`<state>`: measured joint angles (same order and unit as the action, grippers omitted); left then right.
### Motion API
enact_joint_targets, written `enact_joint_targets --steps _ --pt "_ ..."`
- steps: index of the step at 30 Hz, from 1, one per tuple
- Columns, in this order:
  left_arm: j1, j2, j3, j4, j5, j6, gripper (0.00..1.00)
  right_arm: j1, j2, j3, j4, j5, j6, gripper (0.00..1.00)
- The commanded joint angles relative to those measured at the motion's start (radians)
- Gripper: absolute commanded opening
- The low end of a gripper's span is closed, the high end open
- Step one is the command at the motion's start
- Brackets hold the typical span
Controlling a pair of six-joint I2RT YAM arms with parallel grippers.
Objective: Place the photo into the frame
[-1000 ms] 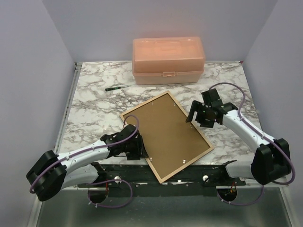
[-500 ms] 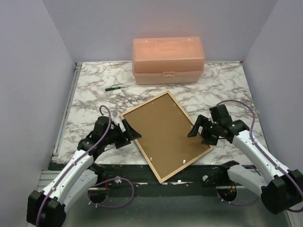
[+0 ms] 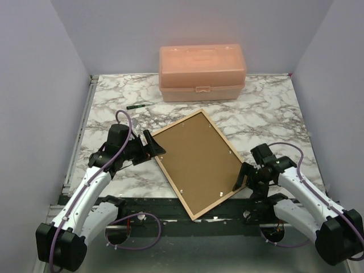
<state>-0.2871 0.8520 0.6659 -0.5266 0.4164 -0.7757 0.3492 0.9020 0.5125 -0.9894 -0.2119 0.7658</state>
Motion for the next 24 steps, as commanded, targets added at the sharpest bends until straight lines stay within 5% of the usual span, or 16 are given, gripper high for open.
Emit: enact_joint_targets --steps 1,4,6,10,16,24 --pt "0.006 0.022 0.019 -0.032 0.007 0.046 0.87 -0.003 0.009 -0.049 0.033 -0.042 0.034 0.83" --pt "0.008 0.033 0.007 -0.002 0.063 0.048 0.86 -0.003 0.056 -0.054 0.097 -0.05 0.043 0.77" --pt "0.008 0.038 0.002 0.005 0.083 0.049 0.86 -0.003 0.099 -0.042 0.129 -0.03 0.044 0.65" --pt "0.008 0.03 -0.007 -0.012 0.074 0.047 0.86 -0.002 0.206 0.005 0.175 0.008 0.017 0.64" --pt "0.009 -0.018 -0.018 -0.038 0.062 0.038 0.85 0.02 0.342 0.077 0.207 0.079 -0.027 0.48" --pt "0.009 -0.03 0.013 -0.152 -0.088 0.071 0.85 0.101 0.494 0.22 0.229 0.223 -0.041 0.13"
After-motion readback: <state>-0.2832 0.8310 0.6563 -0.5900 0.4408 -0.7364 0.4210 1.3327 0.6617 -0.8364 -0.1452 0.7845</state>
